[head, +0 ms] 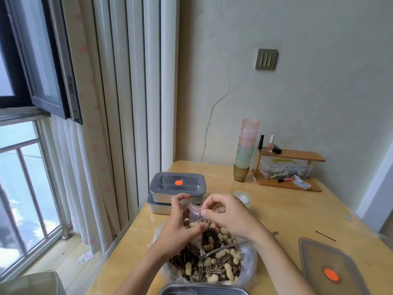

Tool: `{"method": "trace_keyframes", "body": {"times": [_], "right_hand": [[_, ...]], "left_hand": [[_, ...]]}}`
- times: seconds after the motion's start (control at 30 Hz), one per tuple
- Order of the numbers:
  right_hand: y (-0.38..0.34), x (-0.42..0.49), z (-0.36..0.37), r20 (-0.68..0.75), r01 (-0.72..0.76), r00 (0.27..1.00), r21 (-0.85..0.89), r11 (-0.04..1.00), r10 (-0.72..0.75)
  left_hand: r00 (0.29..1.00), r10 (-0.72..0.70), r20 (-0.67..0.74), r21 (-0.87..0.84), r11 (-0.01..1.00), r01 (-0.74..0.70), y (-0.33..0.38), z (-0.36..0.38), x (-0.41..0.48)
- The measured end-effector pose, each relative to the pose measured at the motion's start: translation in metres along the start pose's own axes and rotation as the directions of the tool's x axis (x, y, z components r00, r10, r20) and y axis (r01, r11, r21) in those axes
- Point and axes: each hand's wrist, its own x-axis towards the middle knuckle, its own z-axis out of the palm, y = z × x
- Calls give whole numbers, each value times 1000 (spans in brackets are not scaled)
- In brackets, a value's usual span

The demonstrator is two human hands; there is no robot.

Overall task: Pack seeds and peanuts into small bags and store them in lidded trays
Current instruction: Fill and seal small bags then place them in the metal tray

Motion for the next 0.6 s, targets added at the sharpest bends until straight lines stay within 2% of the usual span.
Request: {"method": "trace_keyframes", "body": {"times": [0.13, 0.17, 0.33, 0.4, 0.5, 0.6], "right_hand": [[9, 2, 0, -15, 12, 1000, -291, 957, -17], [12, 2, 1, -8, 11, 1000, -277, 961, -14], [23, 1, -6, 109, 14, 994, 38, 999, -18], [29, 2, -8, 74, 8, 997, 6, 1000, -9], [33, 0, -5, 2, 14, 1000, -185, 983, -14], [29, -6, -2, 6, 67, 998, -142, 988, -67]], "left_hand": [[1000, -6, 27, -27, 1000, 7, -4, -1, -4], [999, -4, 35, -28, 1000, 5, -6, -1, -6], [999, -15, 49, -89, 996, 19, -5, -4, -9], [999, -36, 30, -134, 990, 40, -7, -6, -8], [999, -42, 27, -133, 990, 45, -10, -7, -7], [998, -57, 40, -153, 986, 62, -11, -6, -6]]}}
